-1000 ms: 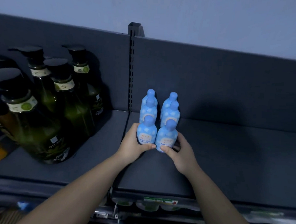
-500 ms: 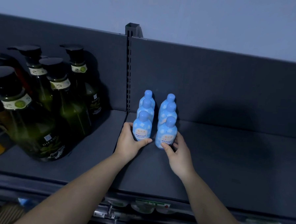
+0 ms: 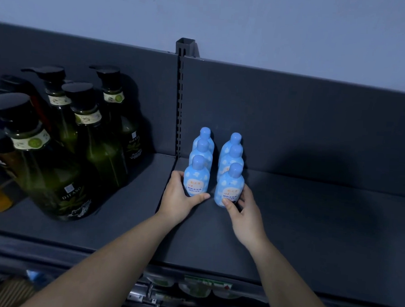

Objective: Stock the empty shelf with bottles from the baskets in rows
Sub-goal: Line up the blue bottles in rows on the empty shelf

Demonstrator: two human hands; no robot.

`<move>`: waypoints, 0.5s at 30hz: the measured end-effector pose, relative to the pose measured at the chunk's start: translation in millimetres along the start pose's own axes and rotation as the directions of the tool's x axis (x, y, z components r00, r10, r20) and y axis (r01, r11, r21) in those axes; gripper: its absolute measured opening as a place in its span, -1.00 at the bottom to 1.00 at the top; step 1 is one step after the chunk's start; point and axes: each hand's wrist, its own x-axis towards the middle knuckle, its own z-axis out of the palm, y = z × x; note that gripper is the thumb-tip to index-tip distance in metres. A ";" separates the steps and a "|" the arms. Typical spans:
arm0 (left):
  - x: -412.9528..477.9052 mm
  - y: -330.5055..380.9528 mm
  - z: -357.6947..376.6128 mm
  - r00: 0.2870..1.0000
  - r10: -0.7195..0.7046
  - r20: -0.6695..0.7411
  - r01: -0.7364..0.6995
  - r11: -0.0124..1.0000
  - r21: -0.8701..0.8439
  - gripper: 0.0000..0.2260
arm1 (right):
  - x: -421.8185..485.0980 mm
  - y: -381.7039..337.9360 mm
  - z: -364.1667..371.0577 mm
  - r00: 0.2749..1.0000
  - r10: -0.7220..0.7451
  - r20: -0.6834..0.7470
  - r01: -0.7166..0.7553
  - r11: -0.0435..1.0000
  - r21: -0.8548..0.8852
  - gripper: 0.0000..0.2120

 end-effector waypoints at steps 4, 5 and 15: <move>1.0 -0.6 2.1 0.999 0.048 0.011 -0.049 0.996 0.077 -0.44 | 1.7 -1.7 1.3 1.000 -0.023 0.000 0.023 0.999 0.023 -0.52; 0.5 -1.3 3.5 0.998 0.058 0.015 -0.059 0.994 0.090 -0.44 | 1.4 -1.0 1.4 1.000 -0.026 -0.003 0.026 0.999 0.028 -0.52; 1.0 -0.8 7.2 0.998 0.045 0.032 -0.048 0.996 0.070 -0.44 | 0.1 1.3 0.4 1.000 -0.015 -0.015 0.016 1.000 0.010 -0.51</move>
